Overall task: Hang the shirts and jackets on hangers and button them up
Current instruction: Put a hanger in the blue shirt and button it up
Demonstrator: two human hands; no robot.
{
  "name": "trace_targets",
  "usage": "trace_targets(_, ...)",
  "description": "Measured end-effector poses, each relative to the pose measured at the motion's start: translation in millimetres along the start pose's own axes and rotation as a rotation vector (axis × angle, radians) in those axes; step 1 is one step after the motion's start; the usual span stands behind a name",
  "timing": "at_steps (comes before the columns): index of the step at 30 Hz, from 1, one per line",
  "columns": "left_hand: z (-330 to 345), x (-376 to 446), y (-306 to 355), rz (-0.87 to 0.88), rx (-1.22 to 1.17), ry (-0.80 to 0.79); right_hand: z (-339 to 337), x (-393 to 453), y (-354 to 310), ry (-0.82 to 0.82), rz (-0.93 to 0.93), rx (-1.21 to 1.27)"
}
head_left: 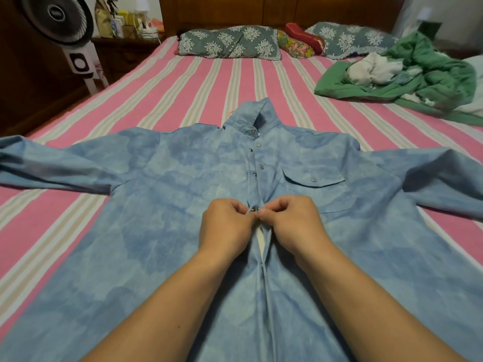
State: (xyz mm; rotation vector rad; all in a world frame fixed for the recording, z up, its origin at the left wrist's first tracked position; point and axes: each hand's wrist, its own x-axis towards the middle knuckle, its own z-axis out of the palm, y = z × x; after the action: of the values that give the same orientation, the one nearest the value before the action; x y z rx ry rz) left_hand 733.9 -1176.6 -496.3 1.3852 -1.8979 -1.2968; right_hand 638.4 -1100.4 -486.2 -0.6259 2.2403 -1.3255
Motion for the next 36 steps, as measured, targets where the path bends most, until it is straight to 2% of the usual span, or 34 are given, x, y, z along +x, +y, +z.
trace_targets(11, -7, -5, 1, 0.081, 0.096, -0.087, 2, 2, 4, -0.043, 0.024, -0.024)
trace_targets(16, -7, -6, 1, -0.016, -0.015, -0.106, 4, -5, 2, -0.067, -0.087, -0.23)
trace_targets(20, -7, -7, 1, -0.075, -0.087, -0.115, 4, -17, -5, -0.024, -0.169, -0.432)
trace_targets(24, -3, -7, -1, -0.109, -0.098, -0.08, 12, -22, -7, 0.029, -0.248, -0.534)
trace_targets(27, -5, -2, -4, -0.071, -0.014, -0.114, 14, -21, -9, -0.017, -0.218, -0.517)
trace_targets(29, -6, -1, 0, 0.015, 0.138, -0.146, 8, -15, -9, -0.072, -0.149, -0.501)
trace_targets(32, -9, -1, 6, 0.137, 0.357, -0.099, -3, -3, -7, -0.114, -0.034, -0.501)
trace_targets(34, -13, -2, 7, 0.203, 0.478, -0.009, -14, 1, -9, -0.009, -0.043, -0.513)
trace_targets(36, -16, -3, 5, 0.272, 0.505, 0.045, -28, -1, -15, 0.277, -0.168, -0.419)
